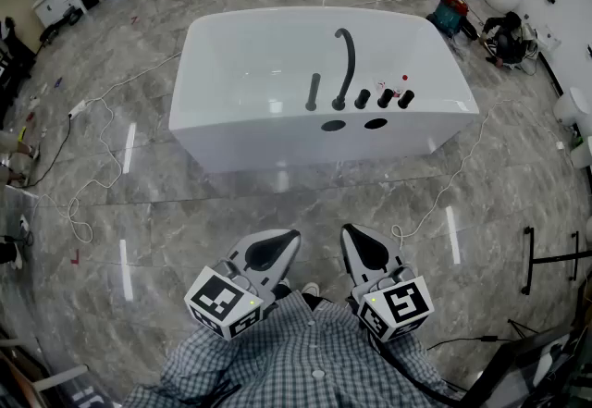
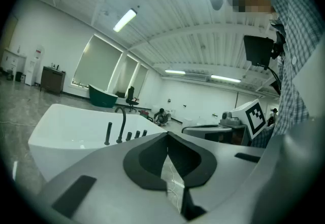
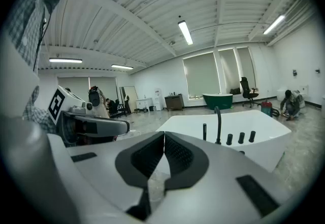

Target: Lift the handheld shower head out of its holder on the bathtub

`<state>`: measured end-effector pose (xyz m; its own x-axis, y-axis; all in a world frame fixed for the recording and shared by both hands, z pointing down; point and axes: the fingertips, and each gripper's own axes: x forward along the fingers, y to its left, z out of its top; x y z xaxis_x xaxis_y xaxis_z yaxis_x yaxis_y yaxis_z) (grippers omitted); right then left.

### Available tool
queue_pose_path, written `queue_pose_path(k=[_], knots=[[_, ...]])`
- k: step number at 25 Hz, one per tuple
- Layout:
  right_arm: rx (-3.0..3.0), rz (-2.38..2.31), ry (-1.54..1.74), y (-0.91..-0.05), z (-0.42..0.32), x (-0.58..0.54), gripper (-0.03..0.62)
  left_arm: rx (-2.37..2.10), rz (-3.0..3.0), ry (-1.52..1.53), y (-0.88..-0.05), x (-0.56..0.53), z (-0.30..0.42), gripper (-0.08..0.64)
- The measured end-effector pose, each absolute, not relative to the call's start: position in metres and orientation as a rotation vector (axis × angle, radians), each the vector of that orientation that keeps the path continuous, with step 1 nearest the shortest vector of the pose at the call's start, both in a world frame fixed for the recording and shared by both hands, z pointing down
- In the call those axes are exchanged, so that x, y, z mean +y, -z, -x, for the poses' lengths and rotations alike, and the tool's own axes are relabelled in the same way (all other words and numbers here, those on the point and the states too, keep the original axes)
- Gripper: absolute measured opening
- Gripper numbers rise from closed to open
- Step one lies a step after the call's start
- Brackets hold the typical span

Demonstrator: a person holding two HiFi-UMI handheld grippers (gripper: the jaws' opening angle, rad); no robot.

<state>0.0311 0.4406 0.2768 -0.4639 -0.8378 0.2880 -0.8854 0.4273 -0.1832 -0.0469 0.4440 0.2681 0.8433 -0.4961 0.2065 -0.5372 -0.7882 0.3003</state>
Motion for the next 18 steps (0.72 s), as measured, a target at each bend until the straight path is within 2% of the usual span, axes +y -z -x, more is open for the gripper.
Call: queue_pose_path(k=[18], knots=[[-2.532, -1.581, -0.515, -0.271, -0.043, 0.445, 0.018, -0.792, -2.673, -0.168, -0.263, 0.451, 0.046, 0.006]])
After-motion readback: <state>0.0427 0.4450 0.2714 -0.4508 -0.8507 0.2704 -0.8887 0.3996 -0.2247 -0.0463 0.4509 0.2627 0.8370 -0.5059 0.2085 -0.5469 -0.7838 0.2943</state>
